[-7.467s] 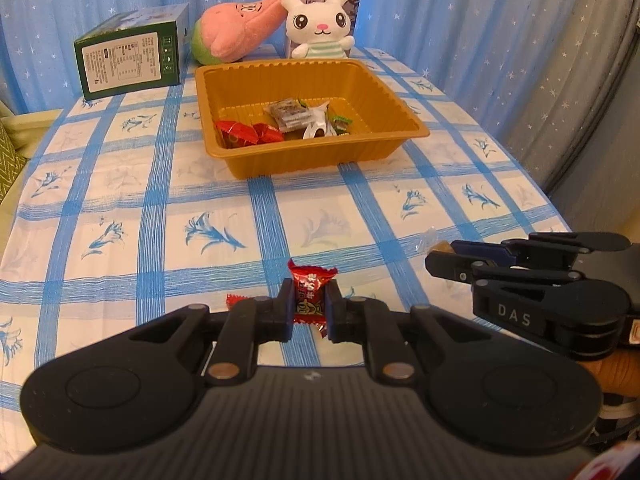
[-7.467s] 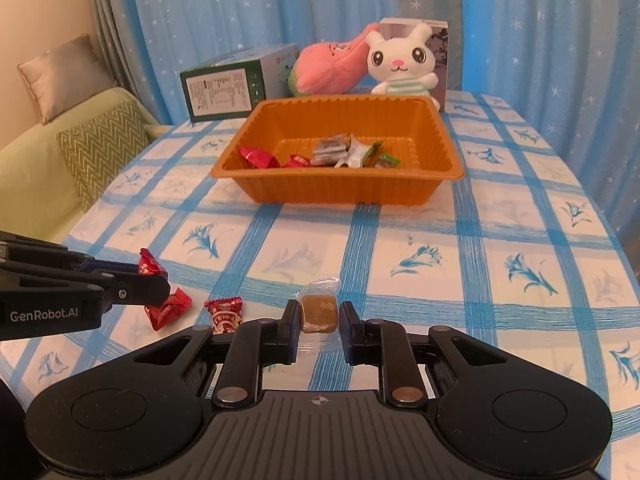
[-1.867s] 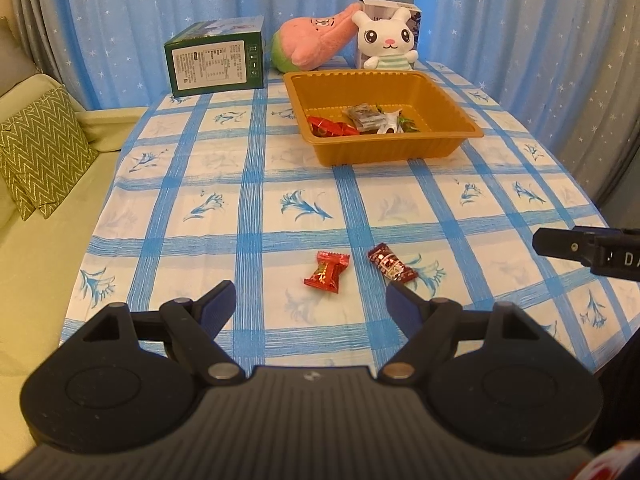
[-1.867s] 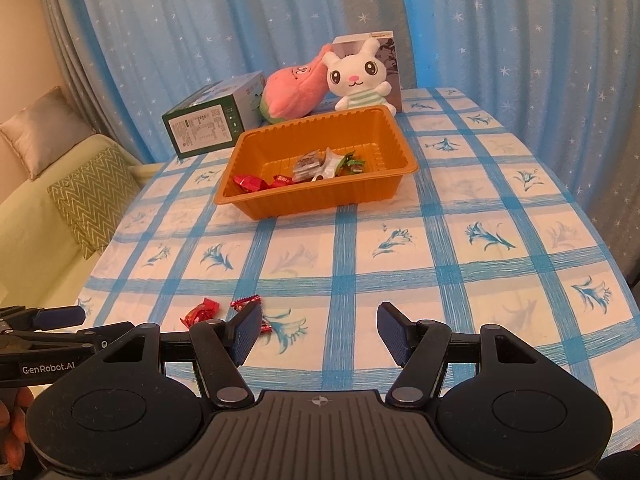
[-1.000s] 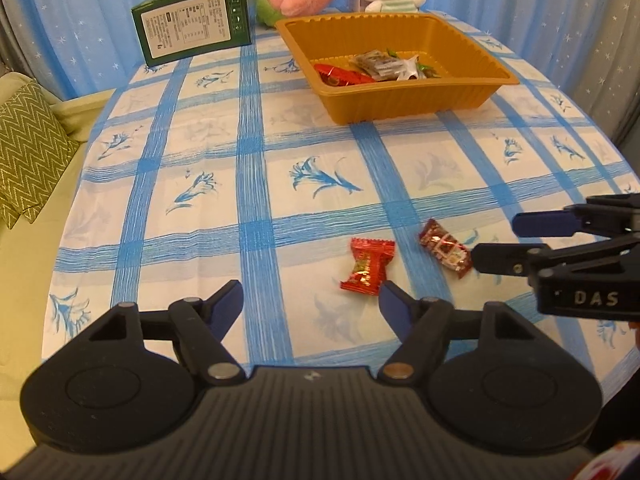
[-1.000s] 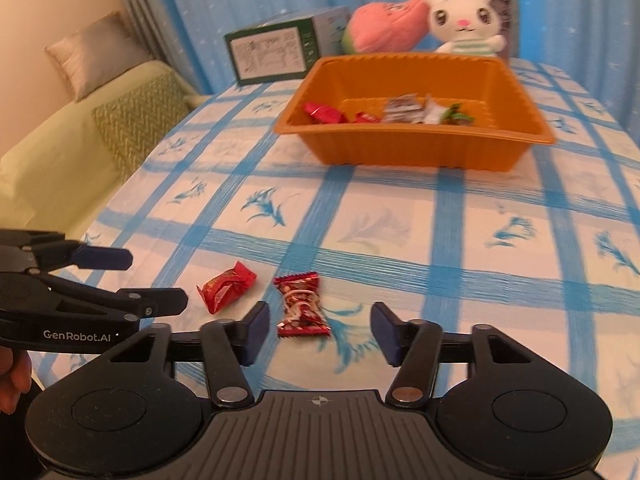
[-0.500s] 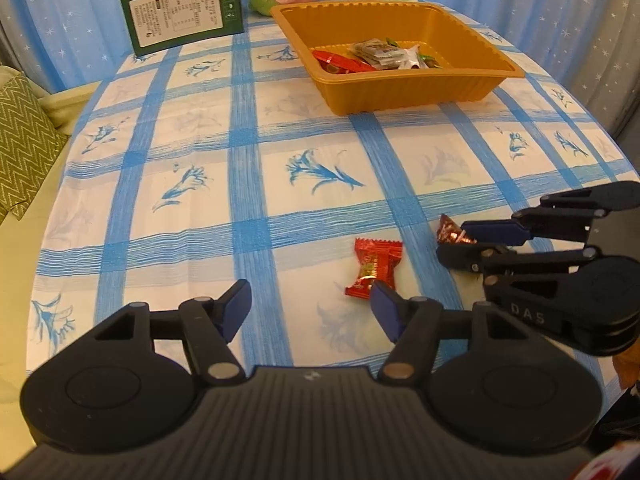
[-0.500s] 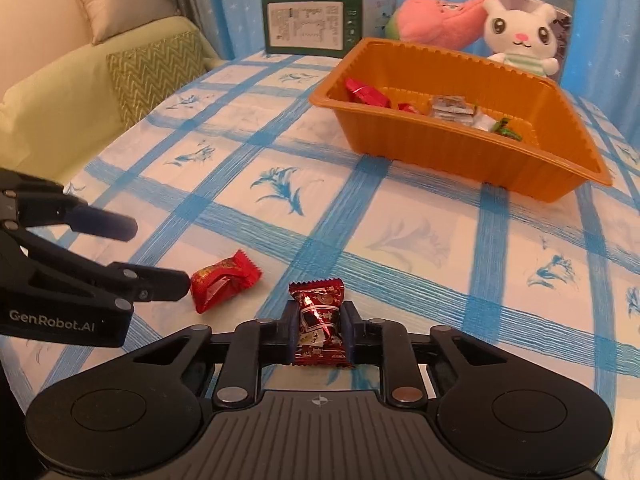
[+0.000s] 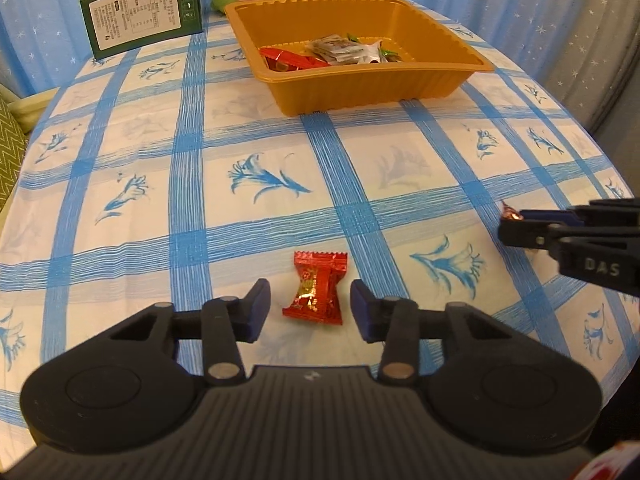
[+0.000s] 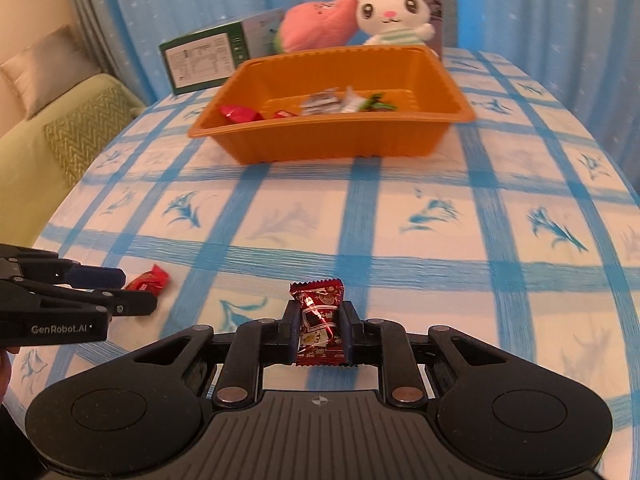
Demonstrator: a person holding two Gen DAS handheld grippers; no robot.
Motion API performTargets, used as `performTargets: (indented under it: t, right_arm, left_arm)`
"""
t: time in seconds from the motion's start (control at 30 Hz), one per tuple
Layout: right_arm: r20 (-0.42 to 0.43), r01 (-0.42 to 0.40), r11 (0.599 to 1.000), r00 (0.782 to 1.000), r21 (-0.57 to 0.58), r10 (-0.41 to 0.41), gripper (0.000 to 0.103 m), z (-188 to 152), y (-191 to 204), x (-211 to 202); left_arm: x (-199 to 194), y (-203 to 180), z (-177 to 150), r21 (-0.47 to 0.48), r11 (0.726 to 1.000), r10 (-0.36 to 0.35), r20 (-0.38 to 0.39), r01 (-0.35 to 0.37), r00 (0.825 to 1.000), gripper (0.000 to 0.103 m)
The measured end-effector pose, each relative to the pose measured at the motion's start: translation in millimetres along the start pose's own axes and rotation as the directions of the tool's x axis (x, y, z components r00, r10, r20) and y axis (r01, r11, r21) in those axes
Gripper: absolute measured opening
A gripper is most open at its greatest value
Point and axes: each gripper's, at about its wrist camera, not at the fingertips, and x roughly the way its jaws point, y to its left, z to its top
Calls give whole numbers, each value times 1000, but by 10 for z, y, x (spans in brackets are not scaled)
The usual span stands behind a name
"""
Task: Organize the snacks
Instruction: 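Grasp the brown-and-red candy with the right gripper while the left grasps the red candy, then carry both held candies over the orange tray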
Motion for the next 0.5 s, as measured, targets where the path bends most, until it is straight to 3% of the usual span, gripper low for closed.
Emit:
performTargets:
  t: [0.07, 0.23, 0.33, 0.5]
  right_arm:
    - [1, 3, 1000, 1000, 10, -3, 20, -12, -38, -22]
    - [5, -1, 1000, 1000, 27, 1, 20, -14, -77, -39]
    - [8, -5, 1000, 1000, 30, 4, 20, -10, -78, -54]
    - [20, -8, 999, 1000, 37, 7, 20, 7, -71, -118]
  left_arm:
    - [35, -2, -1, -4, 1000, 0, -5, 0, 1000, 28]
    - [55, -28, 0, 9, 1000, 10, 0, -10, 1000, 25]
    - [28, -53, -6, 11, 1000, 17, 3, -17, 1000, 18]
    - [-82, -118, -21, -12, 1000, 24, 23, -23, 999, 18]
